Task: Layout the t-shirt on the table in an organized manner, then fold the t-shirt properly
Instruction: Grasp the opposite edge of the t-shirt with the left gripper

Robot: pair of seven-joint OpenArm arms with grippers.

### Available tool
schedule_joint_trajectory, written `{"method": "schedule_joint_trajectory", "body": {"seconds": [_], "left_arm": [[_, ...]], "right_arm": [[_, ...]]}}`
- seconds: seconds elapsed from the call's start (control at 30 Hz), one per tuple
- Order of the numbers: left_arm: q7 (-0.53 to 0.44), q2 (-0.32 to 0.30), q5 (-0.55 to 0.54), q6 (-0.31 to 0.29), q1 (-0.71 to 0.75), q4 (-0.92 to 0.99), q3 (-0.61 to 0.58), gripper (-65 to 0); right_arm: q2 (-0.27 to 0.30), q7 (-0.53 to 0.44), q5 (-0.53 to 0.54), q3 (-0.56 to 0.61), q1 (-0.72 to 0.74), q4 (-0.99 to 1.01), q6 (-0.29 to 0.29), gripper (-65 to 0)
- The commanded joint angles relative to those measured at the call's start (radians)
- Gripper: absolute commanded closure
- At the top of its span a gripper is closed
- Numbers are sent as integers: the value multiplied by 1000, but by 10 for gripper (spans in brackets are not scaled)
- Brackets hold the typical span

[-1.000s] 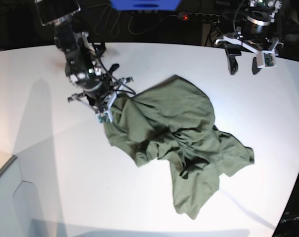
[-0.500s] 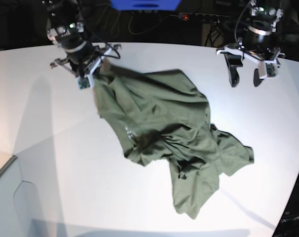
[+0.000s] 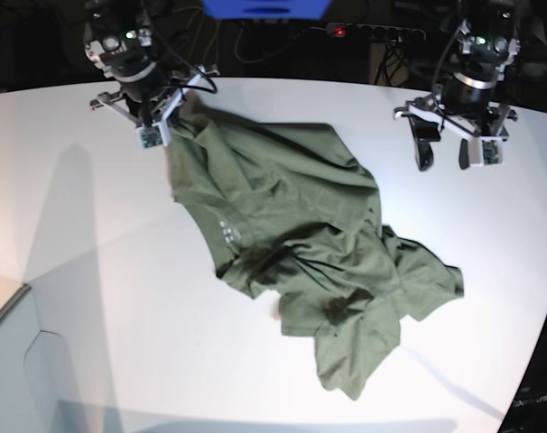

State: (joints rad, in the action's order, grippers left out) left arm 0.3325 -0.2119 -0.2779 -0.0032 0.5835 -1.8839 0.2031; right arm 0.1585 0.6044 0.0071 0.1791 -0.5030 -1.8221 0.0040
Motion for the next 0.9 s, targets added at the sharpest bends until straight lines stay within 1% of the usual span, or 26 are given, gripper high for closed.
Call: {"method": "schedule_joint_trajectory", "body": {"seconds": [0.0,0.07,0.13,0.23,0.3,0.6,0.73,0.87], "left_arm": [[-23,4,-1,1,0,-15,5,-389],[-22,21,-1,1,-24,-13,6,-389],[-16,33,-1,1,-50,5,39,-389],[-16,75,-1,-1,-110,65,91,-389],[-16,82,-1,-2,-167,128,128,-389],[-16,70,-1,-2,-480,449,166,-389],[-16,70,9,-2,-609,571,161,-389],[-22,65,10,-2,-735,737,163,-389]], "right_arm": [[6,-16,-6,-22,-7,-20,1,0],[6,-16,-6,-46,-7,-20,1,0],[8,-16,-6,-74,-7,-20,1,0],[11,-16,-6,-111,-6,-20,1,0],[11,-16,-6,-122,-1,-20,1,0],[8,-14,-6,-118,4,-18,1,0],[10,-8,-6,-118,4,-18,1,0],[8,-7,-6,-120,4,-18,1,0]]}}
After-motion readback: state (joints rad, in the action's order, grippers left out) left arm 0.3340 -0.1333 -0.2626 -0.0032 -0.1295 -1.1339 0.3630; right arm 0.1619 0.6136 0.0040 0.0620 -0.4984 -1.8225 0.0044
